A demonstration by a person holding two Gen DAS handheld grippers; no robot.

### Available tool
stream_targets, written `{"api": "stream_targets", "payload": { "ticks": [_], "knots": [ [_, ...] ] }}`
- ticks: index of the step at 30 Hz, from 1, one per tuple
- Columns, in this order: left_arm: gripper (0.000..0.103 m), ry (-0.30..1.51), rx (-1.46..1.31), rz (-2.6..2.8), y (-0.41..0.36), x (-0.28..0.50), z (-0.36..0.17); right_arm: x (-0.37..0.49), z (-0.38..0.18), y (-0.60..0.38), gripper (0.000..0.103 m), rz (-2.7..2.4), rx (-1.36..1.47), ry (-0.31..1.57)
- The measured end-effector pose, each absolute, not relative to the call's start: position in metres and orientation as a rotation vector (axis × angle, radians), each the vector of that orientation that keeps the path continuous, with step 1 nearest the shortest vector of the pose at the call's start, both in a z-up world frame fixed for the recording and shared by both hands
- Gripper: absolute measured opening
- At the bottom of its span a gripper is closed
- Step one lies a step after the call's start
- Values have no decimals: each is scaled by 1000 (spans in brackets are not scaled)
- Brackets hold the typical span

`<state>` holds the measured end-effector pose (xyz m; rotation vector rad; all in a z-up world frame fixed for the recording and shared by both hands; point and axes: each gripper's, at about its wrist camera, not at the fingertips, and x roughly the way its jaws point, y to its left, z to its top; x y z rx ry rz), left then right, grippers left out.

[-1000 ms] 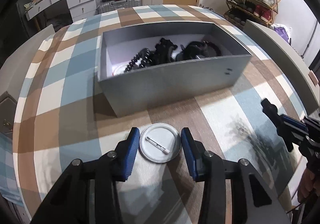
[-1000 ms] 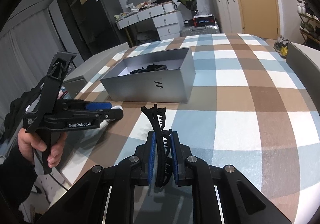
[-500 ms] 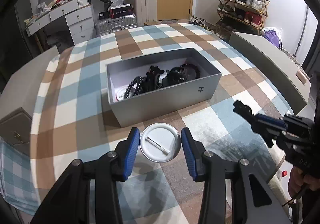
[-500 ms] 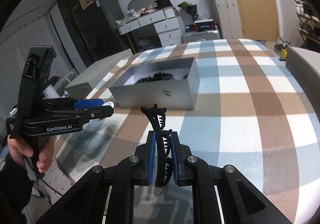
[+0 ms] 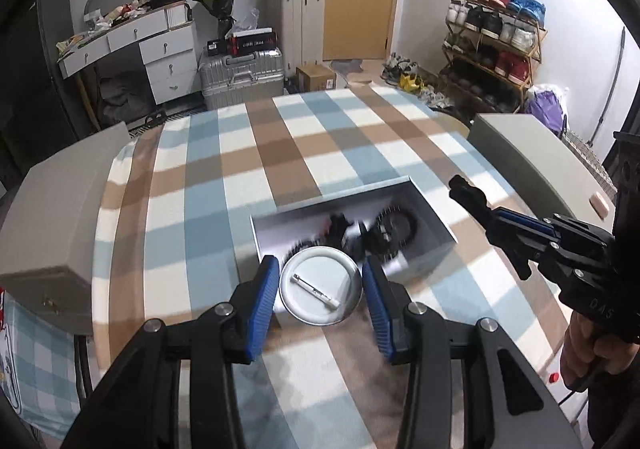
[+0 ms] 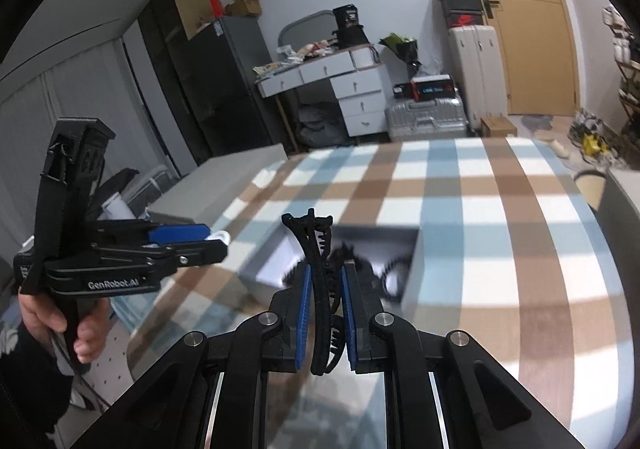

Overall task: Organize jewelry
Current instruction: 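Carry the badge and banana clip into the silver box and open both grippers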

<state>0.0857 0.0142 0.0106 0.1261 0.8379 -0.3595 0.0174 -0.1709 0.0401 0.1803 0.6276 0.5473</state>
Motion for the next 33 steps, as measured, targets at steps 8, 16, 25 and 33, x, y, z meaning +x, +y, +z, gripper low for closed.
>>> {"api": "stream_targets", "payload": {
  "ticks": [8,16,25,33],
  "knots": [
    [37,862,65,-402,13,119,-2,58,39,-149,14,571,130,664],
    [37,885,30,-443,12,129,-22,84,5,-140,14,573,154,774],
    [37,878,12,-471,15,132,-33,94,-11,-141,14,539,162,817],
    [37,847,-1,-475,13,133,-31,94,-10,-147,17,545,207,771]
  ]
}}
